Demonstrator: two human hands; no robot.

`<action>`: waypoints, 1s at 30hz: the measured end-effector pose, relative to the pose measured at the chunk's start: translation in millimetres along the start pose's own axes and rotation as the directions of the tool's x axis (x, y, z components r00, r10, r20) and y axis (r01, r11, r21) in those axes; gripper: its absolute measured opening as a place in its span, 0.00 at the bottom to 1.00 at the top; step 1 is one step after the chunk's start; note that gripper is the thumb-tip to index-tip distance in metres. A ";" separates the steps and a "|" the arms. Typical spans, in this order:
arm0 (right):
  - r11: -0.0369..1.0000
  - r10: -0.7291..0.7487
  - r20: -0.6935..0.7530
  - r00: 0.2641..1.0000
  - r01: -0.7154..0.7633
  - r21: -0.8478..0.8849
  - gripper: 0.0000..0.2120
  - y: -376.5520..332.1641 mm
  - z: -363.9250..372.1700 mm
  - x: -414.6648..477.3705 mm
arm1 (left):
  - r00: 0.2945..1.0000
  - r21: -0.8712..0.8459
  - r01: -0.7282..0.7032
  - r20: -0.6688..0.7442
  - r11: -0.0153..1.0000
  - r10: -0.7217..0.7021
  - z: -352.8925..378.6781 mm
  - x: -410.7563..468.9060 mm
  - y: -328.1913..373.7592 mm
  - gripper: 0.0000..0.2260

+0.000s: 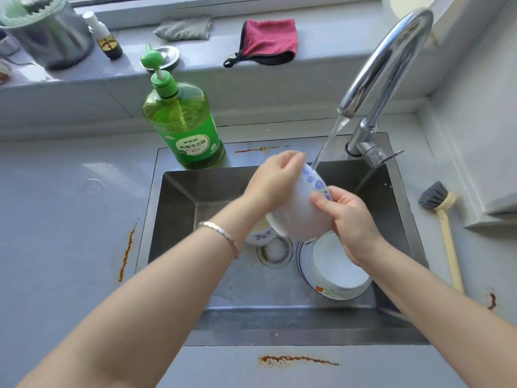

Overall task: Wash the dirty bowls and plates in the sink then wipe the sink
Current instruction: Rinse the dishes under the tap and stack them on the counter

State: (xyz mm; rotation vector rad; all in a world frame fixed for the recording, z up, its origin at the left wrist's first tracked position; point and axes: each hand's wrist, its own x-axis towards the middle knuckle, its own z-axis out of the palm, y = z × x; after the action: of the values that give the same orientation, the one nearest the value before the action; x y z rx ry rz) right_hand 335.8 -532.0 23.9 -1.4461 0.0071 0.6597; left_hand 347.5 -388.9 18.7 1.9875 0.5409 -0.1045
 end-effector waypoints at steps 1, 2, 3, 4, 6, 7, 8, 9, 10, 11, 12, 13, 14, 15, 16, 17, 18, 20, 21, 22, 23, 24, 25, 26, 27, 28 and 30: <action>1.000 -0.002 0.013 1.000 0.002 0.014 0.08 -2.2 -1.5 0.3 | 0.992 -0.162 0.122 0.039 0.979 -0.117 -5.6 7.4 -2.5 0.16; 0.999 -0.003 0.017 1.000 0.002 0.042 0.08 -3.7 -3.1 0.9 | 0.966 -0.331 0.260 0.085 0.907 -0.246 -9.9 9.5 -5.7 0.19; 0.997 -0.002 0.011 1.000 0.001 0.075 0.09 -4.4 -4.2 2.1 | 0.921 -0.490 0.385 0.145 0.783 -0.362 -10.8 7.4 -9.7 0.21; 0.994 0.002 -0.005 1.000 -0.002 0.108 0.10 -4.2 -4.6 3.5 | 0.876 -0.605 0.463 0.198 0.648 -0.440 -7.7 1.8 -12.5 0.22; 0.983 0.014 -0.051 0.999 -0.004 0.185 0.09 -1.8 -2.4 6.5 | 0.813 -0.724 0.526 0.273 0.447 -0.514 2.5 -8.6 -17.9 0.23; 0.973 0.018 -0.077 0.997 0.001 0.232 0.08 -0.1 0.3 8.1 | 0.791 -0.757 0.539 0.304 0.370 -0.531 9.0 -14.6 -19.1 0.25; 0.961 0.019 -0.103 0.995 0.011 0.277 0.07 1.4 3.7 9.9 | 0.779 -0.781 0.541 0.327 0.311 -0.535 15.7 -20.6 -19.4 0.27; 0.952 0.013 -0.125 0.992 0.026 0.304 0.07 2.7 7.7 11.9 | 0.782 -0.808 0.530 0.348 0.259 -0.517 22.8 -26.9 -17.0 0.29; 0.950 0.000 -0.145 0.989 0.046 0.308 0.07 3.5 11.7 14.1 | 0.791 -0.826 0.516 0.360 0.225 -0.494 29.5 -31.2 -14.7 0.29; 0.956 -0.022 -0.168 0.985 0.070 0.284 0.07 4.2 15.2 16.5 | 0.798 -0.838 0.508 0.371 0.200 -0.474 33.8 -35.2 -10.5 0.29; 0.966 -0.052 -0.191 0.980 0.098 0.240 0.07 4.4 18.5 18.4 | 0.800 -0.845 0.503 0.375 0.183 -0.467 35.4 -38.3 -4.5 0.28; 0.975 -0.084 -0.206 0.975 0.123 0.187 0.07 4.8 21.3 19.8 | 0.802 -0.851 0.495 0.369 0.177 -0.469 34.9 -37.2 -2.0 0.28; 0.979 -0.117 -0.205 0.972 0.147 0.138 0.07 5.0 24.6 19.8 | 0.801 -0.855 0.482 0.343 0.189 -0.490 31.7 -33.9 -0.3 0.28; 0.982 -0.152 -0.187 0.971 0.170 0.086 0.08 5.7 27.8 18.9 | 0.795 -0.856 0.474 0.317 0.204 -0.517 26.3 -29.2 0.1 0.28; 0.981 -0.188 -0.157 0.970 0.194 0.027 0.08 6.7 30.5 17.2 | 0.789 -0.852 0.469 0.287 0.233 -0.543 19.6 -23.9 0.0 0.28; 0.977 -0.214 -0.119 0.969 0.212 -0.030 0.09 8.7 32.4 15.4 | 0.784 -0.836 0.476 0.262 0.274 -0.563 13.0 -19.1 -1.1 0.26; 0.972 -0.227 -0.086 0.970 0.221 -0.073 0.09 10.2 33.3 13.3 | 0.779 -0.805 0.497 0.248 0.325 -0.576 6.5 -16.9 -1.5 0.24; 0.965 -0.222 -0.034 0.974 0.215 -0.149 0.09 11.7 28.7 9.6 | 0.780 -0.730 0.535 0.232 0.426 -0.581 -2.8 -17.7 -5.8 0.21; 0.958 -0.213 -0.015 0.977 0.205 -0.200 0.08 13.1 23.0 8.6 | 0.792 -0.692 0.535 0.213 0.484 -0.571 -6.2 -19.9 -10.8 0.20; 0.949 -0.189 0.000 0.982 0.183 -0.257 0.08 15.3 16.1 7.0 | 0.810 -0.640 0.527 0.181 0.559 -0.557 -9.7 -23.6 -16.2 0.20; 0.941 -0.144 0.011 0.990 0.140 -0.309 0.07 19.0 8.2 5.5 | 0.836 -0.562 0.506 0.131 0.654 -0.533 -13.0 -26.9 -24.3 0.19; 0.936 -0.078 0.015 0.997 0.078 -0.343 0.07 25.4 -0.1 4.4 | 0.866 -0.452 0.473 0.080 0.756 -0.494 -15.1 -30.5 -33.5 0.16; 0.935 0.006 0.012 1.000 -0.001 -0.356 0.07 32.7 -8.6 3.1 | 0.893 -0.323 0.437 0.043 0.839 -0.449 -16.5 -33.8 -45.8 0.12; 0.934 0.105 0.007 0.994 -0.096 -0.344 0.07 40.3 -17.1 1.0 | 0.911 -0.194 0.408 0.030 0.892 -0.411 -17.5 -38.3 -57.2 0.08; 0.929 0.210 0.010 0.978 -0.196 -0.315 0.07 47.1 -25.0 -1.3 | 0.919 -0.076 0.395 0.045 0.916 -0.393 -17.5 -43.6 -68.0 0.06; 0.915 0.303 0.023 0.953 -0.285 -0.287 0.07 53.4 -32.8 -3.4 | 0.915 0.026 0.396 0.078 0.918 -0.397 -16.8 -49.0 -77.3 0.06; 0.880 0.405 0.050 0.913 -0.375 -0.292 0.10 61.8 -47.1 -9.7 | 0.900 0.204 0.380 0.144 0.902 -0.412 -14.1 -61.4 -92.4 0.06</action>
State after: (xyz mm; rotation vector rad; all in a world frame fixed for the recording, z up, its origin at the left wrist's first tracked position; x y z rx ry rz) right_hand 319.8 -580.1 -35.8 -1.6953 0.1296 1.1081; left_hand 251.8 -362.5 -32.8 1.9788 0.8344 -0.6026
